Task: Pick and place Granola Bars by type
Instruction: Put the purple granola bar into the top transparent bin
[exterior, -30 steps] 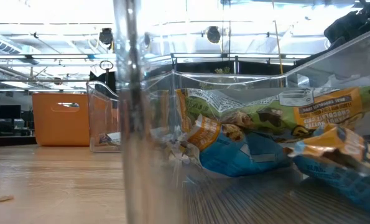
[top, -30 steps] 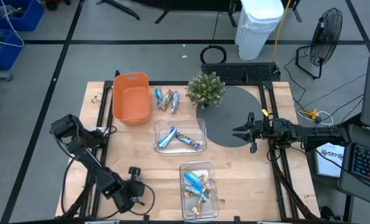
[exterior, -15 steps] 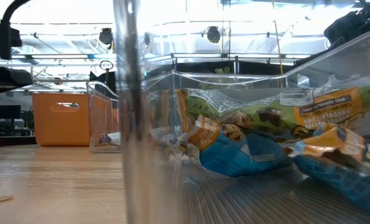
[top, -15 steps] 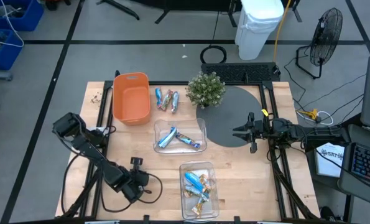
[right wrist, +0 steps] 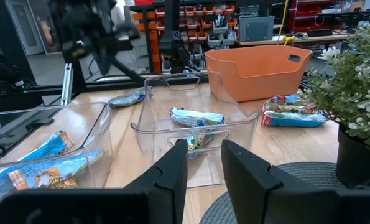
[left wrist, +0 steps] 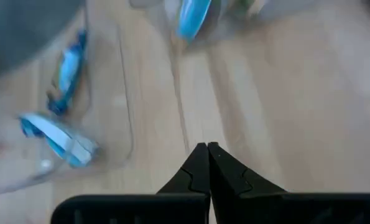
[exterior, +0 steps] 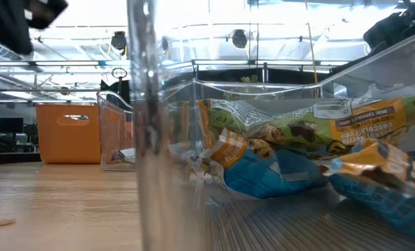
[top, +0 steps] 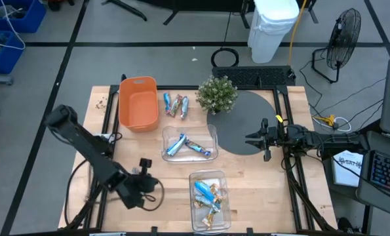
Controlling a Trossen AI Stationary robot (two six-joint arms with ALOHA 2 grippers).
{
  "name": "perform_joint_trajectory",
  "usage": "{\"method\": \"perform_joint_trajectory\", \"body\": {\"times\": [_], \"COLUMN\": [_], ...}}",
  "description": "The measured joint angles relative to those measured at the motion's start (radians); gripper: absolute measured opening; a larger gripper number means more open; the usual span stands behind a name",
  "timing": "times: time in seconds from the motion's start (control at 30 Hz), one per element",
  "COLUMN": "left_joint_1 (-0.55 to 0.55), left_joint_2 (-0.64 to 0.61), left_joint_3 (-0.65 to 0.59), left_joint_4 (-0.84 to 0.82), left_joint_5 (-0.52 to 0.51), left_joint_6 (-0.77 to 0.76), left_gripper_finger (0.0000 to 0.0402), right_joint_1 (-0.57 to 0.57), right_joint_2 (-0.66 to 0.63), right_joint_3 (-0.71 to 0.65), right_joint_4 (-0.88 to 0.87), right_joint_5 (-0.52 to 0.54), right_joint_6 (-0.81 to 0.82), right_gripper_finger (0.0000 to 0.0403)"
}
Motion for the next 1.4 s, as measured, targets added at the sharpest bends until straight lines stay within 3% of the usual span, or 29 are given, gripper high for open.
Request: {"method": "perform_joint_trajectory", "body": {"times": [0.1,0.2,0.3,0.4,0.6,0.7,1.03,1.4], "left_joint_1": [-0.025,-0.05,-0.073,-0.077,-0.058,-0.043,0.03,0.031], "left_joint_2": [-0.068,-0.109,-0.105,-0.093,-0.091,-0.091,-0.091,-0.092], "left_joint_3": [0.003,0.004,0.004,0.004,0.004,0.001,-0.046,-0.169], "left_joint_4": [-0.022,-0.019,-0.025,-0.077,-0.329,-0.433,-0.427,-0.419], "left_joint_5": [0.026,0.157,0.285,0.317,0.325,0.322,0.325,0.418], "left_joint_6": [0.035,0.08,0.023,-0.188,-0.786,-0.994,-1.137,-1.543], "left_gripper_finger": [0.0001,0.0001,0.0008,0.003,0.0071,0.0083,0.0088,0.0088], "right_joint_1": [0.0,0.0,0.0,0.0,0.0,0.0,0.0,0.0], "right_joint_2": [0.0,0.0,0.0,0.0,0.0,0.0,0.0,0.0], "right_joint_3": [0.0,0.0,0.0,0.0,0.0,0.0,0.0,0.0], "right_joint_4": [0.0,0.0,0.0,0.0,0.0,0.0,0.0,0.0], "right_joint_5": [0.0,0.0,0.0,0.0,0.0,0.0,0.0,0.0], "right_joint_6": [0.0,0.0,0.0,0.0,0.0,0.0,0.0,0.0], "right_gripper_finger": [0.0089,0.0089,0.0089,0.0089,0.0089,0.0089,0.0089,0.0089]}}
